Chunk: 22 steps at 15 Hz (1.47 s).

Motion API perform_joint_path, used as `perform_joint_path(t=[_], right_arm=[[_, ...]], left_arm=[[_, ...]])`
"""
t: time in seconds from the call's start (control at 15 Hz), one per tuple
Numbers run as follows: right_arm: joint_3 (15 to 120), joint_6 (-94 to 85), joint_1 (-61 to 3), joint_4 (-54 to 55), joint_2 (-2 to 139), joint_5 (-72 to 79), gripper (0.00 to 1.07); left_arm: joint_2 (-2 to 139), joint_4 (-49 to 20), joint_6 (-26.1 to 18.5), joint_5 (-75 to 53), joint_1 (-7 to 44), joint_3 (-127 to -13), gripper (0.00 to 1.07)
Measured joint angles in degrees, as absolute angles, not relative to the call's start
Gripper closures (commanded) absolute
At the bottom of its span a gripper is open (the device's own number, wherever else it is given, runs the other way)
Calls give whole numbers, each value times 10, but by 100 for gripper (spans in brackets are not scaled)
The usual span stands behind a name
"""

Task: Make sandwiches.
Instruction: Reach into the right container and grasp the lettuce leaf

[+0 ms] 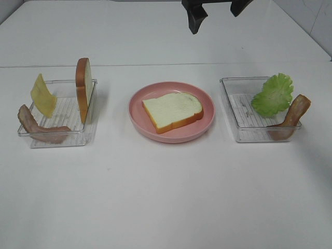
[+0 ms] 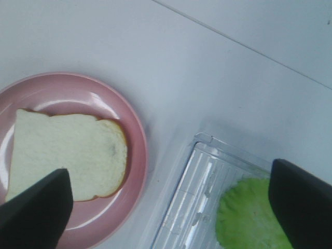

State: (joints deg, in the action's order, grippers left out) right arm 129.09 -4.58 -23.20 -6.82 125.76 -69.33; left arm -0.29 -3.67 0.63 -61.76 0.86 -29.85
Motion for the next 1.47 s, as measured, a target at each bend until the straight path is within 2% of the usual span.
perform_joint_path(t=[0.27, 0.67, 0.93, 1.47], right_arm=[[1291, -33, -202, -92, 1240, -697, 8], [1262, -28, -51, -50, 1240, -699, 8], [1214, -31, 16, 0, 1240, -700, 8], [1130, -55, 28, 72, 1259, -695, 8]], left_arm=[[-3, -37, 6, -618, 9, -299, 6], [-3, -37, 6, -618, 9, -299, 6], [-3, -37, 6, -618, 9, -299, 6], [-3, -37, 5, -618, 9, -299, 6]])
